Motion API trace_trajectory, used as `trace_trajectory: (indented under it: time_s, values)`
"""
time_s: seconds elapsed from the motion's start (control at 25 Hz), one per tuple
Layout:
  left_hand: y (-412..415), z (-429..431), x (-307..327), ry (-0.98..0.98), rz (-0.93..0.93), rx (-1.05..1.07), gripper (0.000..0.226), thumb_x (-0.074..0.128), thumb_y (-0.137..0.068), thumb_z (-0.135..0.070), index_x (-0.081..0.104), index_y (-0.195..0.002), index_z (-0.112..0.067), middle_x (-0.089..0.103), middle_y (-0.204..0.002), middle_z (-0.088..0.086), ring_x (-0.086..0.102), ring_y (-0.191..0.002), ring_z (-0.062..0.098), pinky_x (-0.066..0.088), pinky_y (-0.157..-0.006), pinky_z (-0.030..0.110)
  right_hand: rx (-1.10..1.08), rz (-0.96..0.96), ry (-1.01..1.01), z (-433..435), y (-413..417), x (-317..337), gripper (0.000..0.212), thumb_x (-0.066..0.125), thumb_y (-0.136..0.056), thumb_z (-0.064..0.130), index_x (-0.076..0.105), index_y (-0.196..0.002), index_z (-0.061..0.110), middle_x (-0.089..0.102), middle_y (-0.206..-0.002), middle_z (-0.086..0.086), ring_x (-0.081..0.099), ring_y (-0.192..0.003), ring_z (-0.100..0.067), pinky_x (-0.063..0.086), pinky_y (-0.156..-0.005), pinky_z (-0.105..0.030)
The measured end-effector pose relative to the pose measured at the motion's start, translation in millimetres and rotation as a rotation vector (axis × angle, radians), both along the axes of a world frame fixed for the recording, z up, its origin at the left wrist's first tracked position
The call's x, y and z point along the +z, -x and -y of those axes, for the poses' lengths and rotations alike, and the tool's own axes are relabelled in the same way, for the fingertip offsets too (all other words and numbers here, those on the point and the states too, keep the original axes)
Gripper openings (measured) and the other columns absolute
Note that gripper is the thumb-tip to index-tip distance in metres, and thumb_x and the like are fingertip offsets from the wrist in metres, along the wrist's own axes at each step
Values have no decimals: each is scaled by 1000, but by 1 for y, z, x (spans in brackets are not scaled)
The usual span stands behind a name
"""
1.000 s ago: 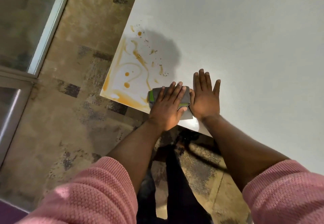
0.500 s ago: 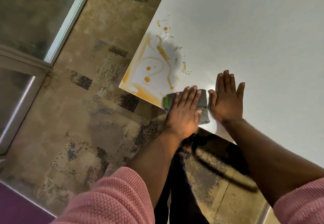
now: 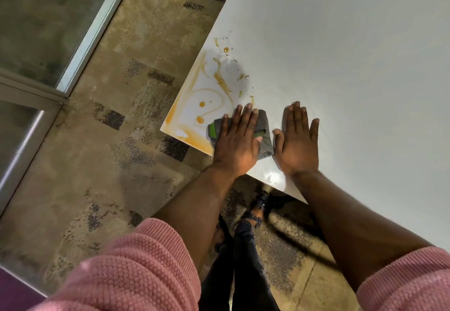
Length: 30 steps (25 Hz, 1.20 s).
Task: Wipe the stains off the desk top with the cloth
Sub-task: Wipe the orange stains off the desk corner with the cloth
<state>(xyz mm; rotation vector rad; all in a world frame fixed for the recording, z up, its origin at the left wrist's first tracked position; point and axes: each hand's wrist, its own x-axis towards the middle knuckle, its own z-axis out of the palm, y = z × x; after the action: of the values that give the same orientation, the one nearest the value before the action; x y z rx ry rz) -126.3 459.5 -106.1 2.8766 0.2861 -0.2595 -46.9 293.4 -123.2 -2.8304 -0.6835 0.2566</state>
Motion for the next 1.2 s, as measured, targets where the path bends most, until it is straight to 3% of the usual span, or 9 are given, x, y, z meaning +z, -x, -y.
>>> trace_trajectory:
  time_s: [0.24, 0.48, 0.84, 1.2]
  values:
    - [10, 1, -16, -34, 109, -107, 73, 35, -105, -45, 9, -164, -12, 7, -174, 7, 1, -161, 26, 1, -130, 50, -6, 14, -42, 1, 0, -5, 64, 18, -111, 41, 12, -166, 9, 8, -175, -12, 2, -162, -26, 5, -130, -54]
    - [-14, -2, -14, -84, 103, -203, 72, 35, -105, -45, 9, -165, -14, 8, -174, 6, 3, -161, 26, 2, -130, 51, -13, -13, -37, 0, 0, 1, 62, 20, -110, 37, 16, -165, 7, 12, -174, -13, 5, -162, -26, 5, -131, -53]
    - [-64, -5, -9, -99, 106, -44, 68, 34, -106, -43, 13, -164, -12, 13, -173, 10, 8, -160, 31, 4, -128, 51, 27, -11, -83, -6, -12, 11, 62, 32, -108, 30, 21, -165, 8, 15, -174, -12, 8, -162, -27, 5, -130, -56]
    - [-99, -21, -14, -116, 149, 124, 70, 35, -103, -43, 17, -164, -12, 18, -172, 11, 14, -159, 32, 12, -127, 53, 157, 9, 17, -29, -131, 6, 63, 33, -110, 38, 20, -165, 8, 15, -174, -14, 12, -161, -32, 8, -126, -64]
